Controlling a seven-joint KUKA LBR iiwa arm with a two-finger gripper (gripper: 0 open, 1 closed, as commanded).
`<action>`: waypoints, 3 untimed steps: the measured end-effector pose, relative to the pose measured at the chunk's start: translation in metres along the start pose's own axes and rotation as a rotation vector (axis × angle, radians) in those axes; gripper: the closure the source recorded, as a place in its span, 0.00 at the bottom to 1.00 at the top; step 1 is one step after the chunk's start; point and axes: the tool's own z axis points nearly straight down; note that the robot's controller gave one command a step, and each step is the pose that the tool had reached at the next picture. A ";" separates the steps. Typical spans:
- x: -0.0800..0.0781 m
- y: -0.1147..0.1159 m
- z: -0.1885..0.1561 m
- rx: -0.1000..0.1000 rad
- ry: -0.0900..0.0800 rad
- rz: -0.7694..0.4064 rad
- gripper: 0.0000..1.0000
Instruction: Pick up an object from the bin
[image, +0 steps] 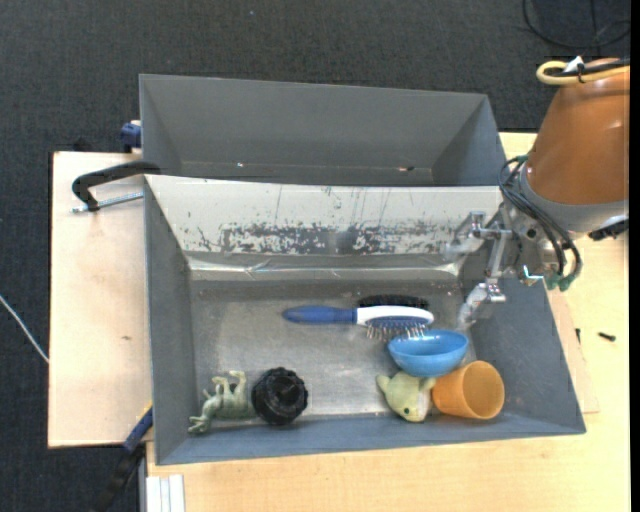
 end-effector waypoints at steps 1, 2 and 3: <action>0.029 0.032 0.162 0.000 -0.016 0.043 0.00; 0.017 -0.043 0.144 0.000 -0.013 0.244 0.00; -0.018 -0.031 0.144 -0.001 -0.012 0.403 0.00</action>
Offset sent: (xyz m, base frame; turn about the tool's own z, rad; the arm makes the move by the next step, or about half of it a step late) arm -0.0352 0.0330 -0.1752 0.0438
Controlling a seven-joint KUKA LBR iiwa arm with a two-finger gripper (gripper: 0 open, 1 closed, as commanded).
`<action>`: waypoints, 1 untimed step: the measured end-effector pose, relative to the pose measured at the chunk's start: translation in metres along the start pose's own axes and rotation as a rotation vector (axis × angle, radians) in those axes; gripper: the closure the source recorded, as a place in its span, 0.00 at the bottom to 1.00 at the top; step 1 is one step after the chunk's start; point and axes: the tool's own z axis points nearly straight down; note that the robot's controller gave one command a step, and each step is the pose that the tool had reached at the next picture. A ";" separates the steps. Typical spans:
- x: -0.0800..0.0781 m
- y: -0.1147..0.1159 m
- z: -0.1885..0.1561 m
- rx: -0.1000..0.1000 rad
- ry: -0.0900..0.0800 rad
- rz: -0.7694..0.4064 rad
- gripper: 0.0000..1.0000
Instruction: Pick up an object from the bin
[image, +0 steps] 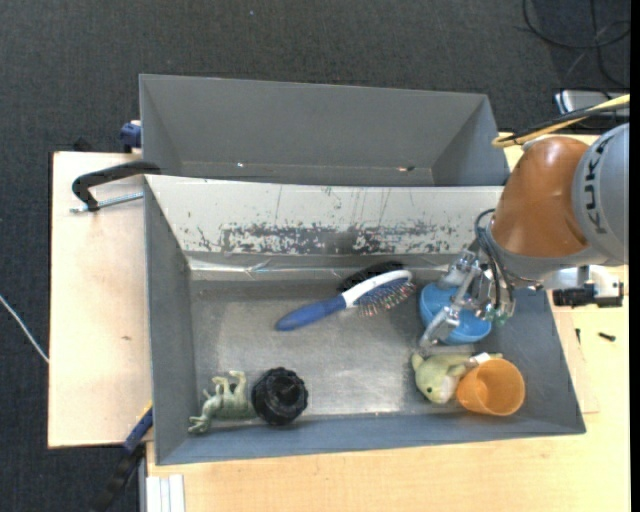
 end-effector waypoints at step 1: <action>-0.008 0.087 0.026 0.003 -0.001 0.057 0.00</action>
Offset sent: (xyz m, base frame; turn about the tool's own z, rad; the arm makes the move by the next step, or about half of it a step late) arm 0.0380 0.0760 -0.0309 0.0630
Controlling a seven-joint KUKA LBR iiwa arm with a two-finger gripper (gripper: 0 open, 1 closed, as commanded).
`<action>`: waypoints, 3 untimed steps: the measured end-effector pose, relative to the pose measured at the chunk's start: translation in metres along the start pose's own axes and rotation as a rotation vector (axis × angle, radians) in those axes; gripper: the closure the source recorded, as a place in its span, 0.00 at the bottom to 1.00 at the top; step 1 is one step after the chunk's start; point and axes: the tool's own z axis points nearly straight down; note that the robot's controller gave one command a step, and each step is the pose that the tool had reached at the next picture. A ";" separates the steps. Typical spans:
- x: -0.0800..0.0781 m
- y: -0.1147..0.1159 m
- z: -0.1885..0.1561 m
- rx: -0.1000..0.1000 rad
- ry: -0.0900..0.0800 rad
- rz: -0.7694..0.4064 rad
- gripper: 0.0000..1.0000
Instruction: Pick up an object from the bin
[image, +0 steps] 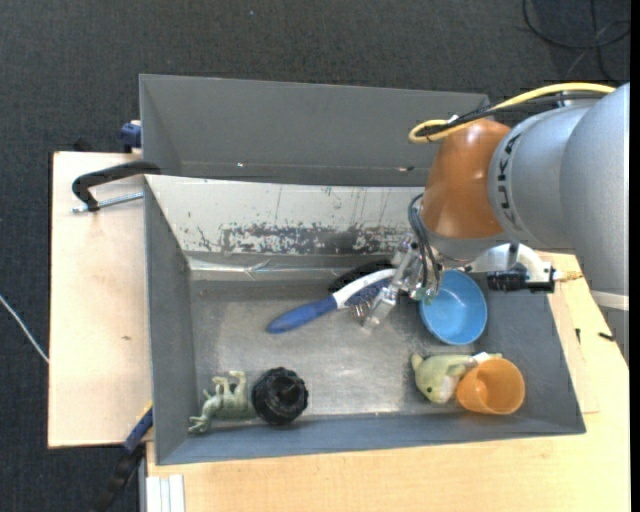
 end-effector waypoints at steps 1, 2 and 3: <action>-0.001 0.000 -0.001 -0.001 0.002 -0.001 0.00; -0.001 0.001 -0.003 -0.001 0.008 -0.003 1.00; -0.001 0.003 -0.017 -0.002 0.002 -0.005 1.00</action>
Offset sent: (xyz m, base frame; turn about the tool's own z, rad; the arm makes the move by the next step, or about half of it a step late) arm 0.0000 0.0000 0.0000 0.0000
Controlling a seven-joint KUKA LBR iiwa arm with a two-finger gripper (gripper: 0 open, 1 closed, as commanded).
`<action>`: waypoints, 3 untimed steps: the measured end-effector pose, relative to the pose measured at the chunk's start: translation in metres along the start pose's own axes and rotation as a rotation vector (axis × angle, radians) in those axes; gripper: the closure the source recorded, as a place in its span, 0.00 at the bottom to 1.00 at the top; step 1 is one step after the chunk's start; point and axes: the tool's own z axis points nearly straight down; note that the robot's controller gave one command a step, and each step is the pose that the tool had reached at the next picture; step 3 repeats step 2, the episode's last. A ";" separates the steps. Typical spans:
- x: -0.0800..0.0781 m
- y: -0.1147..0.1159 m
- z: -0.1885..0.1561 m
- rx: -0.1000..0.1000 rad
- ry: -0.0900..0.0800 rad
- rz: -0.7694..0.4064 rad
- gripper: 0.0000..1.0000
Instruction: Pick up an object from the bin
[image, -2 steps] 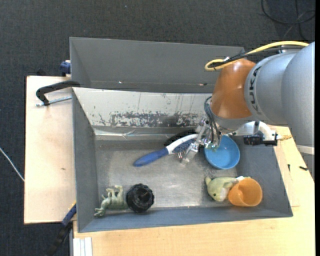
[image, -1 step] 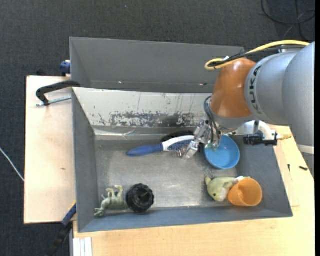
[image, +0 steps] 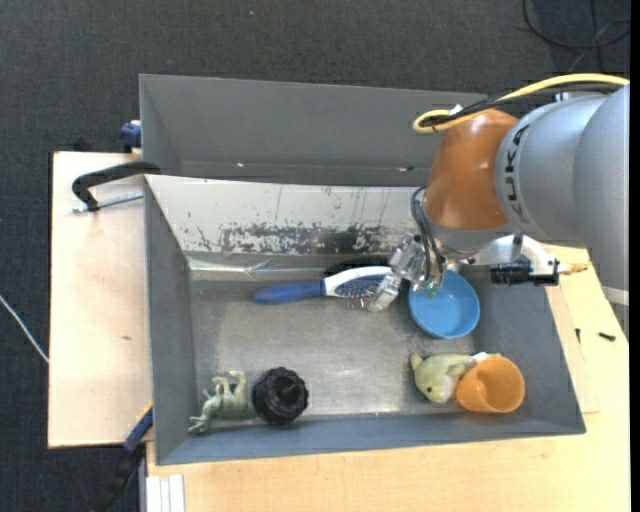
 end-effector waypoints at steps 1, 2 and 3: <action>-0.002 0.001 -0.086 -0.003 -0.006 -0.002 1.00; -0.003 0.002 -0.104 -0.001 -0.001 -0.003 1.00; -0.003 0.002 -0.104 -0.001 -0.001 -0.003 1.00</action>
Offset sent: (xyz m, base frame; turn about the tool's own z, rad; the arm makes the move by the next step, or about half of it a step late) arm -0.0001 0.0001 0.0803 0.0000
